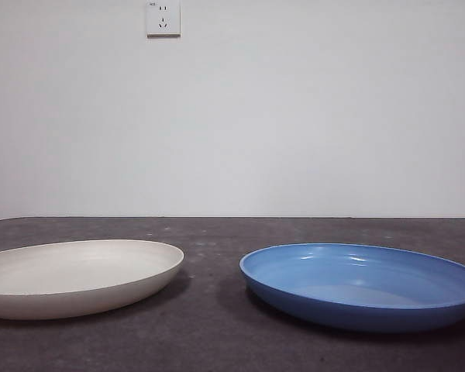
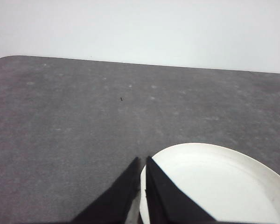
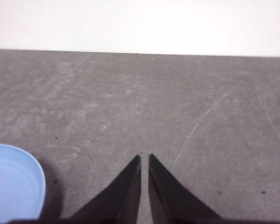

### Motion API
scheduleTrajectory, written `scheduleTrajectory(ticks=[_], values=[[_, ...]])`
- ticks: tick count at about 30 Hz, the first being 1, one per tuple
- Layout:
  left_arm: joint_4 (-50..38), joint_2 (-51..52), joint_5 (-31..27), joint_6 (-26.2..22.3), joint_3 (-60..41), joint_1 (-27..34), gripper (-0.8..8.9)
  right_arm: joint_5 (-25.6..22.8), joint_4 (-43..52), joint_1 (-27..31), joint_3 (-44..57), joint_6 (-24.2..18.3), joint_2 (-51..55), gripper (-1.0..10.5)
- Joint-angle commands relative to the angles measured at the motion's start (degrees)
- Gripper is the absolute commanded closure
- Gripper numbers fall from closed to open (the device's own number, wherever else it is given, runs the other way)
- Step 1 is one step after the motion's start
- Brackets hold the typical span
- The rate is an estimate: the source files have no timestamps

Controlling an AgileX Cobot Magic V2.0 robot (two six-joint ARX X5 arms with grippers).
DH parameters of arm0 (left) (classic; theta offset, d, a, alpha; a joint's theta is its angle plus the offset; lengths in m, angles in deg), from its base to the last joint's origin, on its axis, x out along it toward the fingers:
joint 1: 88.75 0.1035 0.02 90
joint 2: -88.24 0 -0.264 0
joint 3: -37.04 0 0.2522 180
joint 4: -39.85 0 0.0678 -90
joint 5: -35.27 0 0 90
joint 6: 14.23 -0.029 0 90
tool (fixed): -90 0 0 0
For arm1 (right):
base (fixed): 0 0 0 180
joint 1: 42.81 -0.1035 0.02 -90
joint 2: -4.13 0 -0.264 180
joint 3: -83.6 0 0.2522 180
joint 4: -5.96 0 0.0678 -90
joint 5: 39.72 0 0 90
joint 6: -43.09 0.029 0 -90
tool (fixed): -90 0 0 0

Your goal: Pick up the white plate, put it on the blue plate, put it on desk

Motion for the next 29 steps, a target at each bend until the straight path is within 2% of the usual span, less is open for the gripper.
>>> scheduleTrajectory(ticks=[1, 3, 7, 11, 15, 19, 25, 29], values=[[-0.85, -0.04, 0.00, 1.64, -1.16, 0.09, 7.97, 1.70, 0.48, -0.17, 0.28, 6.03, 0.13, 9.4], [-0.96, -0.37, -0.92, 2.14, -0.96, 0.09, 7.97, 2.58, 0.61, -0.17, 0.07, 8.33, 0.11, 9.4], [-2.16, -1.97, -1.66, 6.12, 1.46, 0.02, 7.96, 2.51, 0.59, -0.17, -1.88, 13.38, 0.09, 9.4], [-3.78, -5.53, -4.09, 6.88, 5.81, -0.20, 7.96, 2.49, 0.59, -0.17, -5.66, 17.90, -1.60, 9.4], [-3.76, -10.86, -5.09, 6.84, 11.93, -0.20, 7.97, 2.54, -0.13, -0.17, -10.75, 19.19, -5.88, 9.4], [-1.92, -17.44, -3.43, 7.13, 19.58, -0.35, 7.97, 3.54, -5.60, -0.17, -18.16, 19.15, -11.93, 9.4], [8.63, -26.82, 4.61, 7.23, 33.33, -0.44, 7.96, 13.75, -12.83, -0.17, -29.44, 18.38, -21.24, 9.4], [13.64, -31.15, 6.80, 7.30, 40.33, -2.01, 7.97, 21.03, -16.79, -0.96, -35.93, 17.27, -26.84, 9.4]])
